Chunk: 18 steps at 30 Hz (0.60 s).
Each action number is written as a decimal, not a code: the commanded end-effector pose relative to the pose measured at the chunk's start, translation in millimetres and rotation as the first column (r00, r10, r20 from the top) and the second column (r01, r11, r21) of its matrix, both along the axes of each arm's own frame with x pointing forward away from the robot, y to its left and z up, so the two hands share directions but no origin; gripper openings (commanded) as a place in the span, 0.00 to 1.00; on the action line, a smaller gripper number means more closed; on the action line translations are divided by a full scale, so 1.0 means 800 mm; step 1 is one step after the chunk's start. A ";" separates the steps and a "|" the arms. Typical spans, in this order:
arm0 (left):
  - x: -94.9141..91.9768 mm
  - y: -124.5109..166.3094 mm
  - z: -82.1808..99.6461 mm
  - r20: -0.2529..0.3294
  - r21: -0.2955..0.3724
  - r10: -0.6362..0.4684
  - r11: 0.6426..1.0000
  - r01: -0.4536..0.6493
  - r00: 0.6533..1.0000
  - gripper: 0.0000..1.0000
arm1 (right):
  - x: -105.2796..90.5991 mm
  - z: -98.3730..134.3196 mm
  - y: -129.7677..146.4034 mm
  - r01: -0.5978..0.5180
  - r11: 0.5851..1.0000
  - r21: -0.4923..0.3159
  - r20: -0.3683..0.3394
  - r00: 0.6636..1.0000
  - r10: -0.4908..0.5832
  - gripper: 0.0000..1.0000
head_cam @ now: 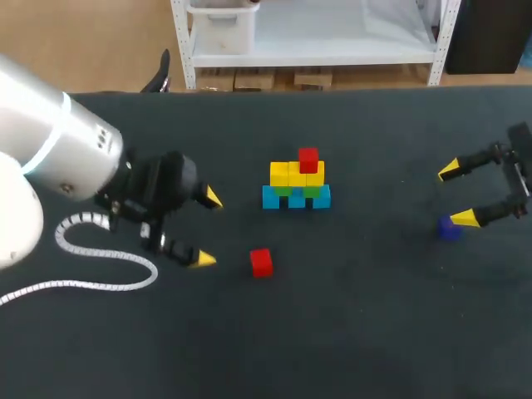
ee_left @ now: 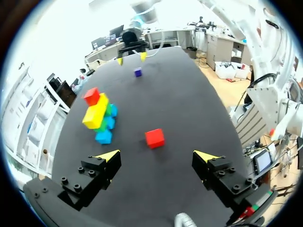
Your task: Place the blue cubes, place green cubes on the blue cubes, place the yellow cubes on the green cubes, then place the red cubes on the yellow cubes, and place purple cube on the red cubes.
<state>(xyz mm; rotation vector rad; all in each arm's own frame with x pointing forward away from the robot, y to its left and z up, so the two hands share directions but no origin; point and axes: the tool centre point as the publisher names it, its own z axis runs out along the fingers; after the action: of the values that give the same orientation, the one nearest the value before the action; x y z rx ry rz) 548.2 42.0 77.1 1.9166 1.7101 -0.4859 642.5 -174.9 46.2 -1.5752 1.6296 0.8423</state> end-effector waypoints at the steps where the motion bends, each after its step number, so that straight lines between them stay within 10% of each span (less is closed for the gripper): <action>1: -0.014 -0.010 -0.005 0.000 0.006 0.012 1.000 -0.012 1.000 1.00 | 0.000 0.000 0.000 0.000 1.000 0.001 0.001 1.000 0.000 1.00; 18: -0.010 -0.067 -0.052 -0.122 -0.034 0.170 0.984 -0.176 0.978 1.00 | 0.000 0.000 0.000 0.000 1.000 0.001 0.001 1.000 0.000 1.00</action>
<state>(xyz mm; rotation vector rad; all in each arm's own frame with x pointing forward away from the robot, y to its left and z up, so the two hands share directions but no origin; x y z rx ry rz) 534.3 1.4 49.6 1.7212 1.9048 -0.5790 642.1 -175.2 46.4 -1.5746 1.6304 0.8419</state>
